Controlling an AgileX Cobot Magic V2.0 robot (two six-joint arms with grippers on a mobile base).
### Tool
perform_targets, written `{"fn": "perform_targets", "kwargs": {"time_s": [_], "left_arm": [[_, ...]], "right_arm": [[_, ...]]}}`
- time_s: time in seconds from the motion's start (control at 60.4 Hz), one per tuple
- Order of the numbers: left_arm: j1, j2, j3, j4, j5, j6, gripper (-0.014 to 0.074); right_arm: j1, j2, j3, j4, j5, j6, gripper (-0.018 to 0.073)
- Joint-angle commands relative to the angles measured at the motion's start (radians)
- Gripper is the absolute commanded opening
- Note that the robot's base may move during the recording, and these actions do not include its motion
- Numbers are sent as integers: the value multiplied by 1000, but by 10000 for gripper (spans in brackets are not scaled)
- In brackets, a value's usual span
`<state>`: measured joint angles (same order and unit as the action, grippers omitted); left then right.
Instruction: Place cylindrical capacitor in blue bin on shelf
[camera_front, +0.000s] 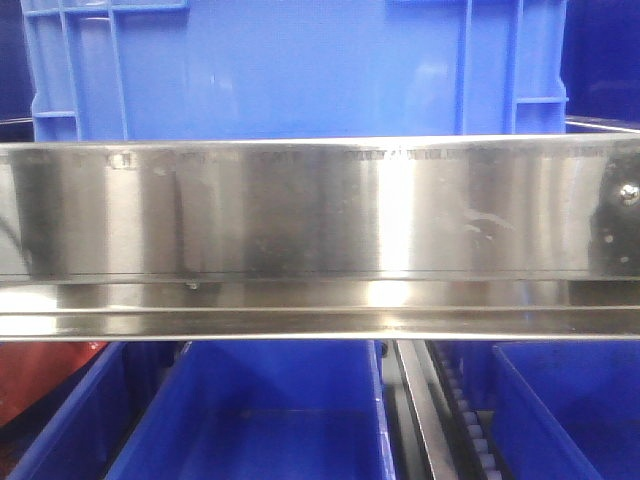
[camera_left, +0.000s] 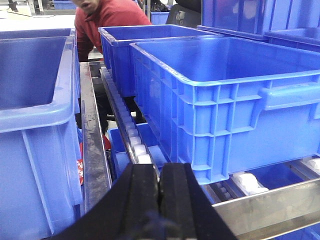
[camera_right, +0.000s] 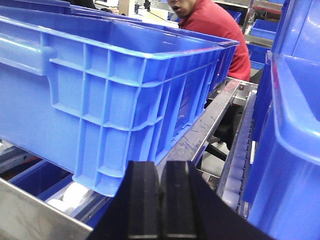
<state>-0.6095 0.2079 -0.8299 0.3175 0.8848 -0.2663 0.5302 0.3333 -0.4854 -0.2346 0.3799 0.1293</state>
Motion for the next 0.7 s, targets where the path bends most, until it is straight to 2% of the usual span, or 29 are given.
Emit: {"fn": "perform_targets", "kwargs": {"time_s": [0.0,0.116,0.182,0.281,0.447,0.579,0.679], "left_arm": [[1,-4,3,6,-17,-9,-111],[6,-4,3,6,-16,-9,-111],[30,-4,16,6,-49,-9,-111],[106,-4,60,-6,-137,12,-111],[276,-35,212,-94,-317,49,-111],[377,-84,369,-177,-488,113,-111],[435,-125,498,-223,-606,117,-111]], "right_arm": [[-3,-7,3,2,-21,2,-123],[-3,-7,3,2,-21,2,-123],[-3,-7,3,2,-21,2,-123],[-3,-7,3,2,-21,2,-123],[-3,-7,3,2,-21,2,-123],[-3,-7,3,2,-21,2,-123],[-3,-7,3,2,-21,2,-123]]}}
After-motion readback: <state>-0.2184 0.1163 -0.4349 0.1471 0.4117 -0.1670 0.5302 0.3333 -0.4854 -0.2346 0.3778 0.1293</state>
